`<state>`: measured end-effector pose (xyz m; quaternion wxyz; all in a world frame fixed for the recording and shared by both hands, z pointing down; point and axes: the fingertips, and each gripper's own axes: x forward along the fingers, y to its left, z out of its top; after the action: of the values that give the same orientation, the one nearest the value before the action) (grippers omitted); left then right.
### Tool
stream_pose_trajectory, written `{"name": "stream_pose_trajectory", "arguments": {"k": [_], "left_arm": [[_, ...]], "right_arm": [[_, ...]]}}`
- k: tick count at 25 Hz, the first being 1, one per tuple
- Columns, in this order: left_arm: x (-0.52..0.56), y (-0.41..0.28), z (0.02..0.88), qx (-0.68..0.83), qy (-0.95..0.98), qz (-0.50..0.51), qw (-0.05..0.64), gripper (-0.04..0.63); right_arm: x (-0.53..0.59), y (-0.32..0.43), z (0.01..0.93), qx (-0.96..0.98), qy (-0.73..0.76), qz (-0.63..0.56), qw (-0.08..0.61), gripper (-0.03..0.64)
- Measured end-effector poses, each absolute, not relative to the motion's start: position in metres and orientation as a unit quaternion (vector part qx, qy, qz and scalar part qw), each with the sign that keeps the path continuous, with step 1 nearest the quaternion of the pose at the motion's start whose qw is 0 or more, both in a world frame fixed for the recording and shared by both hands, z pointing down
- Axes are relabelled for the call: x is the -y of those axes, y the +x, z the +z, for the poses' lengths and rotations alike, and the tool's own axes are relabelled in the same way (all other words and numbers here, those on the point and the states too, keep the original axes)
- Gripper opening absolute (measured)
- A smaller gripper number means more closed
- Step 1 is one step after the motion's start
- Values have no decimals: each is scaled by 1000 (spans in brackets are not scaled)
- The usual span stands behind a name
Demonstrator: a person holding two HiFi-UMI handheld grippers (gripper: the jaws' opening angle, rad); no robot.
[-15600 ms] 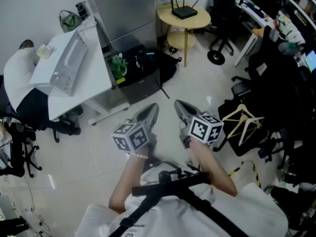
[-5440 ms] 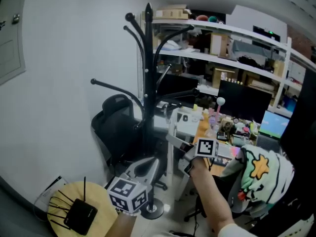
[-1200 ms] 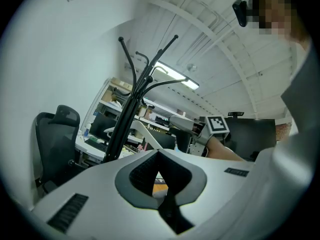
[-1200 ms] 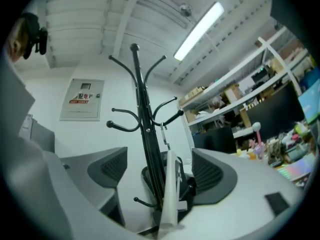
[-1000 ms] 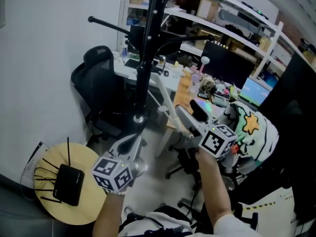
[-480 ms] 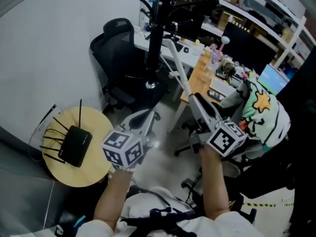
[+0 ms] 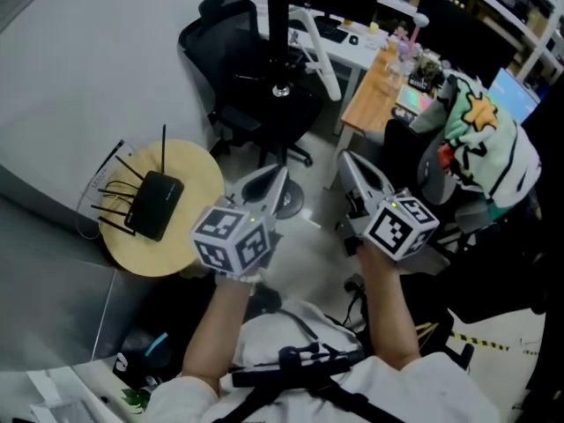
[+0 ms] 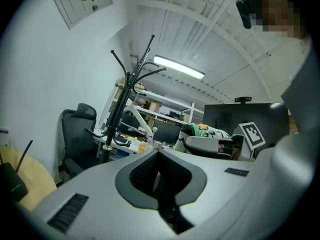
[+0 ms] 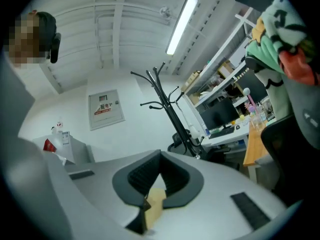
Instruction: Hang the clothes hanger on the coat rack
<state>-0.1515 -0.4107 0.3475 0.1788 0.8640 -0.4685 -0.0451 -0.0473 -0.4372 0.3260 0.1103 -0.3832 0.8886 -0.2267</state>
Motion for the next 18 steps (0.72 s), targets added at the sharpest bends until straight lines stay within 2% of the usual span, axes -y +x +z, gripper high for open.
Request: {"name": "stream_pose_trajectory", "arguments": {"k": [8, 18], "left_arm": [[358, -137, 370, 492, 847, -26, 198, -3], [353, -134, 367, 454, 867, -23, 203, -3]], "right_arm": [[392, -46, 370, -895, -360, -256, 63, -3], [369, -49, 391, -867, -393, -294, 85, -3]]}}
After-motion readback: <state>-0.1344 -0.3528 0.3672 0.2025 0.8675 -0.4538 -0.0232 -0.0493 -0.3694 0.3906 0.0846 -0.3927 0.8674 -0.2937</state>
